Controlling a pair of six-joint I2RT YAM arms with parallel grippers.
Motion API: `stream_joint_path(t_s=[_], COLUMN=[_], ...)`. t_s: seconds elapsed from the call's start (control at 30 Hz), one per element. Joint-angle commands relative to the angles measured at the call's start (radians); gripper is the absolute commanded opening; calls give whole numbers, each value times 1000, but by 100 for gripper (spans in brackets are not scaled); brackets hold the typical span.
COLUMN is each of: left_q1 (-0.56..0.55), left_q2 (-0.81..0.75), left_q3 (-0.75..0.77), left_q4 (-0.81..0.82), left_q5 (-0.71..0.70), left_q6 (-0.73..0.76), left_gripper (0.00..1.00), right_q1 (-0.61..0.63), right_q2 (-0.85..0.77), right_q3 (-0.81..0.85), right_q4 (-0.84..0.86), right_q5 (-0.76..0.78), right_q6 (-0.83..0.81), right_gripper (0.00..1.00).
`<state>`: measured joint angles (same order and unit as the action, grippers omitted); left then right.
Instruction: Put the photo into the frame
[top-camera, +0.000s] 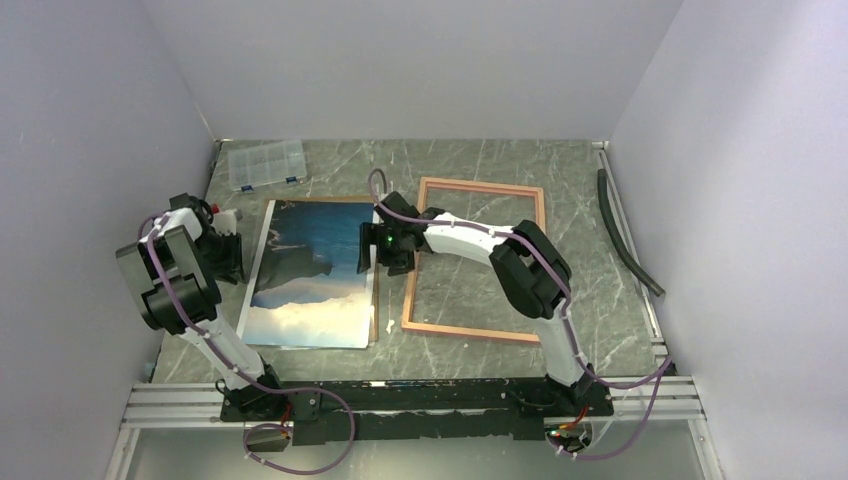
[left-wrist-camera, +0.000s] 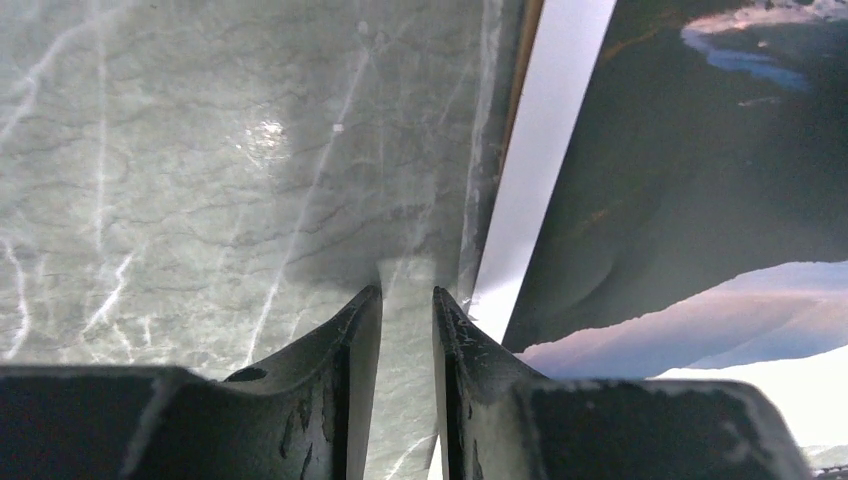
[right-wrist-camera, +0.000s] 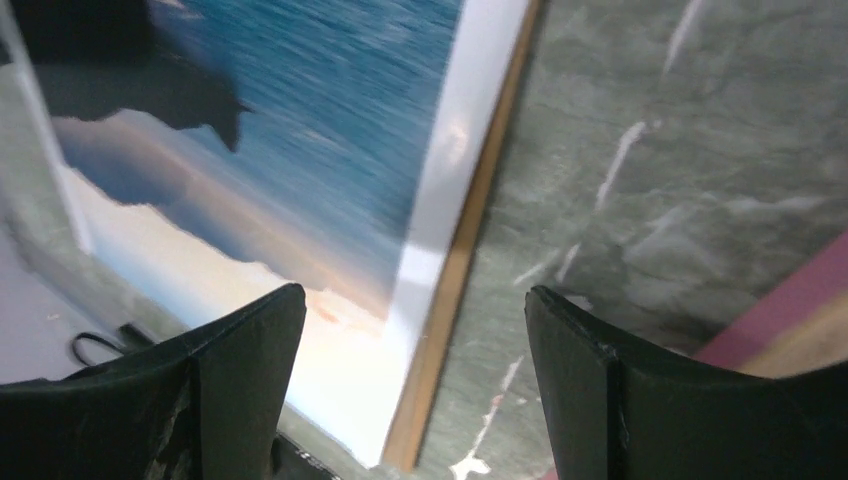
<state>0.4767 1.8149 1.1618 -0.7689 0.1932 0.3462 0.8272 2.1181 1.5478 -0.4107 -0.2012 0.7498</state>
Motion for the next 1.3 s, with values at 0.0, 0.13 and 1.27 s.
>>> stream_joint_path(t_s=[0.0, 0.13, 1.27], left_q1=[0, 0, -239], left_q2=[20, 24, 12], left_q3=[42, 69, -18], left_q4=[8, -3, 24], left_q5=[-13, -31, -57], left_q6=[-18, -22, -95], left_gripper=[32, 32, 28], right_q1=[2, 6, -28], right_q2=[55, 97, -83], right_q3=[12, 58, -178], right_q4=[98, 125, 408], right_q5=[-128, -184, -331], right_q6=[74, 112, 198], right_gripper=[85, 85, 87])
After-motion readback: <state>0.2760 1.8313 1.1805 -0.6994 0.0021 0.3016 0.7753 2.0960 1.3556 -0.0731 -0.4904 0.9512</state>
